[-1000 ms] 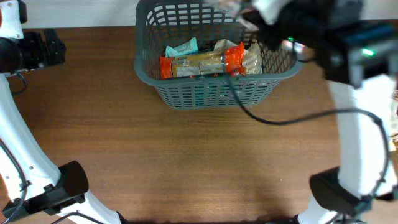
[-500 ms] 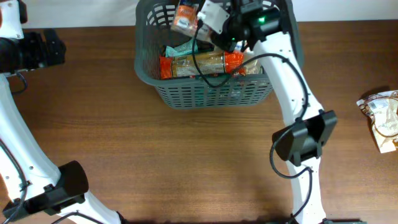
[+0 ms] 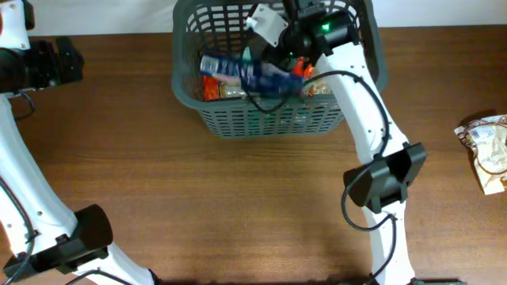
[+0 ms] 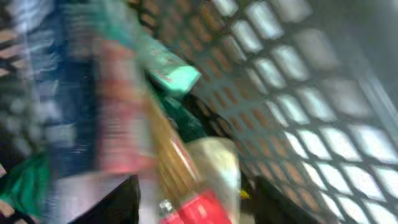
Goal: Pack container
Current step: 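Carry the tissue pack with the right gripper into the basket and release, then move the right gripper to the white snack bag and grasp it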
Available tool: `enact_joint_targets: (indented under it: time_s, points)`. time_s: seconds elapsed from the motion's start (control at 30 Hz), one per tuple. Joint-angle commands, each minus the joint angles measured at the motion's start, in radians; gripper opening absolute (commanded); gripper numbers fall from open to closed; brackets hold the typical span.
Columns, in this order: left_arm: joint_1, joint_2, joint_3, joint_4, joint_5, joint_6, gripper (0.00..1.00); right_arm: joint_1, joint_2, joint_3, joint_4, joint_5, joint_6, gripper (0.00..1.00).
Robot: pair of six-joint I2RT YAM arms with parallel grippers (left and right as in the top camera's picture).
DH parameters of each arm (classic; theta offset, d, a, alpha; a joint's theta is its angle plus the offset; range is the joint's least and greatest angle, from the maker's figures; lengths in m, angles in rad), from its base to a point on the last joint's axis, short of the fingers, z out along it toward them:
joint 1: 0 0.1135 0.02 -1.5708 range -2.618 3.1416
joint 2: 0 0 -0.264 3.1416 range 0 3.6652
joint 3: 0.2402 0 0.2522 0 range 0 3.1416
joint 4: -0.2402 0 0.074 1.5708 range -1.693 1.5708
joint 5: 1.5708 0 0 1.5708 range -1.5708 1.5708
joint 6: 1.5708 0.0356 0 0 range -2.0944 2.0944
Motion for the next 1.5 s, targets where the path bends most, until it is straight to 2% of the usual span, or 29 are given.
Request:
enact_joint_targets:
  time_s: [0.0, 0.1, 0.2, 0.27, 0.37, 0.43, 0.57, 0.73, 0.8, 0.87, 0.9, 1.03, 1.2, 1.27, 1.47]
  points:
    - [0.005, -0.026, -0.003, 0.000, 0.015, -0.009, 0.99, -0.024, -0.220, 0.078, 0.002, 0.196, 0.186, 0.59]
    - [0.005, -0.026, -0.003, 0.000, 0.015, -0.009, 0.99, -0.083, -0.327, 0.078, 0.002, 0.283, 0.274, 0.68]
    - [0.005, -0.026, -0.003, 0.000, 0.015, -0.009, 0.99, -0.209, -0.398, 0.078, -0.009, 0.343, 0.363, 0.70]
    - [0.005, -0.026, -0.003, 0.000, 0.015, -0.009, 0.99, -0.315, -0.411, 0.078, -0.033, 0.348, 0.418, 0.72]
    - [0.005, -0.026, -0.003, 0.000, 0.015, -0.009, 0.99, -0.543, -0.392, 0.061, -0.087, 0.333, 0.592, 0.76]
    - [0.005, -0.026, -0.003, 0.000, 0.015, -0.009, 0.99, -0.682, -0.363, 0.025, -0.126, 0.270, 0.637, 0.77]
    - [0.005, -0.026, -0.003, 0.000, 0.015, -0.009, 0.99, -0.887, -0.278, -0.109, -0.139, 0.147, 0.637, 0.73]
    - [0.005, -0.026, -0.003, 0.000, 0.015, -0.009, 0.99, -1.013, -0.166, -0.319, -0.074, 0.160, 0.626, 0.71]
    - [0.005, -0.026, -0.003, 0.000, 0.015, -0.009, 0.99, -1.046, -0.128, -0.400, -0.016, 0.146, 0.560, 0.70]
    - [0.005, -0.026, -0.003, 0.000, 0.015, -0.009, 0.99, -1.069, -0.105, -0.493, 0.027, -0.010, 0.340, 0.66]
    - [0.005, -0.026, -0.003, 0.000, 0.015, -0.009, 0.99, -1.072, -0.105, -0.514, 0.040, -0.034, 0.313, 0.66]
    - [0.005, -0.026, -0.003, 0.000, 0.015, -0.009, 0.99, -1.076, -0.099, -0.605, 0.091, 0.000, 0.069, 0.80]
    - [0.005, -0.026, -0.003, 0.000, 0.015, -0.009, 0.99, -1.083, -0.098, -0.609, 0.176, 0.173, -0.003, 0.90]
    - [0.005, -0.026, -0.003, 0.000, 0.015, -0.009, 0.99, -1.103, -0.093, -0.610, 0.191, 0.183, -0.046, 0.93]
    - [0.005, -0.026, -0.003, 0.000, 0.015, -0.009, 0.99, -1.133, -0.031, -0.613, 0.125, 0.183, -0.061, 0.94]
